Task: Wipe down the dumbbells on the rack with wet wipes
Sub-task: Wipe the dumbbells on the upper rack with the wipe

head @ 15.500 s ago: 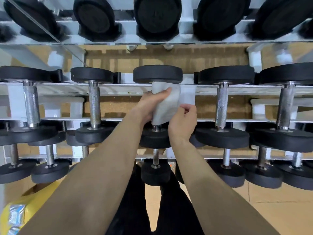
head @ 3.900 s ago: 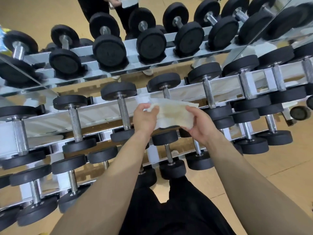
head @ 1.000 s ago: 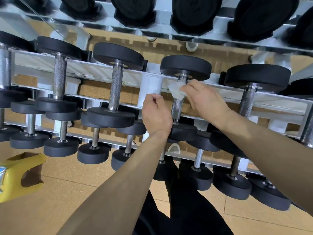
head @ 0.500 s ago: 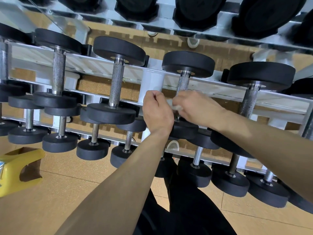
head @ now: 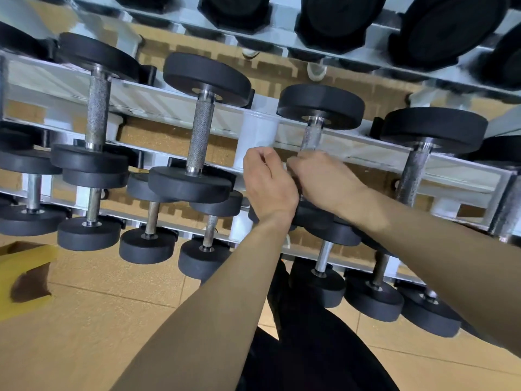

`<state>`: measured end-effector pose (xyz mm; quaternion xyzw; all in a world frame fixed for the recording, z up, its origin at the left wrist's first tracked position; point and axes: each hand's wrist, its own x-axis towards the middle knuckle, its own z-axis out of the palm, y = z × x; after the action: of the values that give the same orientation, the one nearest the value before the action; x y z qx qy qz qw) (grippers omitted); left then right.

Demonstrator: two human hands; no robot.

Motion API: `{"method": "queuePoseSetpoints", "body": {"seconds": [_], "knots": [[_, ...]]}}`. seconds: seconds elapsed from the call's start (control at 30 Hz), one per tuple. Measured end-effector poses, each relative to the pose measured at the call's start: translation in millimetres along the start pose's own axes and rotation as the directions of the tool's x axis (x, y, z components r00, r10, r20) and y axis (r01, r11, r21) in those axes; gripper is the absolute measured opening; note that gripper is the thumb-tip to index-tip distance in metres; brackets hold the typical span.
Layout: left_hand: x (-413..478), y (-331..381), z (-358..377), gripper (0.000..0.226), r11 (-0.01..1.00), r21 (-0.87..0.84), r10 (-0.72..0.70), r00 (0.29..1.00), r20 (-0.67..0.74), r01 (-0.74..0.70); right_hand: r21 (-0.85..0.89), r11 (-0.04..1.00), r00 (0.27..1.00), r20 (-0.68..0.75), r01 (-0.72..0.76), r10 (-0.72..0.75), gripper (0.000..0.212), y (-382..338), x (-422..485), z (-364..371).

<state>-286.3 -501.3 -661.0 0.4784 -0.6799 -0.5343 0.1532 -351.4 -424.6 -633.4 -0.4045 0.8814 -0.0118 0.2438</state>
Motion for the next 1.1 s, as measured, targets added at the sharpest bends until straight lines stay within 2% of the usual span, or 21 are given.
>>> {"method": "queuePoseSetpoints", "body": {"seconds": [0.07, 0.13, 0.2, 0.27, 0.3, 0.37, 0.47, 0.53, 0.57, 0.6, 0.67, 0.7, 0.73, 0.77, 0.83, 0.9, 0.97, 1.03, 1.07, 1.1], "knots": [[-0.2, -1.5, -0.3, 0.020, 1.000, -0.013, 0.003, 1.000, 0.003, -0.003, 0.030, 0.997, 0.989, 0.125, 0.070, -0.074, 0.013, -5.1, -2.8, -3.3], [0.3, -1.0, -0.7, 0.021, 1.000, -0.011, -0.007, 1.000, 0.009, 0.007, -0.017, 0.999, 0.995, 0.089, 0.046, -0.044, 0.009, 4.3, 8.1, -7.4], [0.6, 0.5, -0.6, 0.023, 1.000, -0.003, -0.027, 0.999, 0.021, 0.027, 0.038, 0.998, 0.997, -0.063, -0.048, 0.051, 0.014, 21.4, 15.6, -10.4], [0.0, 1.8, -0.8, 0.024, 0.999, 0.009, -0.033, 0.999, 0.035, 0.032, 0.229, 0.967, 0.947, -0.268, -0.115, 0.176, 0.015, 32.7, 7.4, -5.9], [-0.1, 1.9, -0.6, 0.026, 0.999, 0.017, -0.032, 0.999, 0.043, 0.032, 0.307, 0.946, 0.922, -0.327, -0.105, 0.208, 0.014, 32.8, -0.6, -0.1], [0.6, 1.0, 0.0, 0.027, 0.999, 0.035, -0.035, 0.997, 0.062, 0.033, 0.438, 0.896, 0.930, -0.294, -0.076, 0.222, 0.007, 27.5, -18.1, 15.1], [1.7, 0.1, 1.1, 0.027, 0.997, 0.067, -0.037, 0.996, 0.080, 0.031, 0.569, 0.814, 0.957, -0.157, -0.114, 0.244, 0.007, 31.4, -26.9, 28.6], [1.6, -0.9, 2.0, 0.026, 0.995, 0.090, -0.044, 0.996, 0.079, 0.037, 0.621, 0.768, 0.932, -0.165, -0.155, 0.322, 0.006, 42.0, -21.9, 33.7], [1.5, -1.2, 2.9, 0.025, 0.995, 0.096, -0.047, 0.996, 0.075, 0.039, 0.662, 0.727, 0.899, -0.187, -0.182, 0.395, 0.007, 43.7, -18.4, 34.4], [1.5, -1.3, 3.8, 0.025, 0.994, 0.103, -0.046, 0.996, 0.071, 0.039, 0.740, 0.643, 0.847, -0.201, -0.199, 0.492, 0.007, 44.4, -13.9, 36.3], [2.0, -1.2, 4.6, 0.026, 0.991, 0.127, -0.049, 0.997, 0.064, 0.041, 0.926, 0.346, 0.728, -0.131, -0.154, 0.673, 0.010, 39.1, -5.3, 34.6], [2.4, -0.5, 4.9, 0.027, 0.990, 0.137, -0.051, 0.997, 0.060, 0.043, 0.963, 0.236, 0.683, -0.087, -0.127, 0.725, 0.020, 36.2, -0.9, 35.2], [3.0, 0.0, 5.1, 0.028, 0.988, 0.146, -0.048, 0.997, 0.057, 0.039, 0.975, 0.191, 0.671, -0.069, -0.109, 0.738, 0.026, 32.3, 1.6, 35.5], [3.5, -0.1, 5.4, 0.028, 0.987, 0.156, -0.041, 0.998, 0.054, 0.032, 0.967, 0.212, 0.682, -0.061, -0.140, 0.729, 0.026, 29.0, 2.4, 38.2], [3.9, -0.5, 6.2, 0.026, 0.984, 0.174, -0.039, 0.998, 0.049, 0.030, 0.914, 0.328, 0.744, -0.044, -0.240, 0.666, 0.020, 27.8, -2.7, 47.0], [3.9, 0.3, 6.9, 0.024, 0.981, 0.186, -0.065, 0.997, 0.048, 0.055, 0.821, 0.469, 0.837, 0.020, -0.326, 0.548, 0.010, 29.6, -13.1, 56.8], [4.0, 0.6, 7.7, 0.023, 0.978, 0.196, -0.087, 0.995, 0.052, 0.076, 0.762, 0.559, 0.908, 0.090, -0.327, 0.409, 0.009, 33.8, -19.2, 59.5], [3.9, 1.8, 7.3, 0.024, 0.976, 0.201, -0.098, 0.994, 0.051, 0.086, 0.754, 0.564, 0.924, 0.148, -0.337, 0.354, 0.013, 43.4, -15.9, 55.6], [3.8, 2.2, 6.6, 0.024, 0.975, 0.203, -0.099, 0.994, 0.053, 0.086, 0.779, 0.528, 0.918, 0.149, -0.339, 0.369, 0.014, 47.6, -12.1, 53.0], [4.1, 2.1, 6.4, 0.024, 0.975, 0.205, -0.099, 0.994, 0.056, 0.085, 0.830, 0.446, 0.899, 0.137, -0.333, 0.416, 0.013, 52.2, -5.8, 53.6]]}}
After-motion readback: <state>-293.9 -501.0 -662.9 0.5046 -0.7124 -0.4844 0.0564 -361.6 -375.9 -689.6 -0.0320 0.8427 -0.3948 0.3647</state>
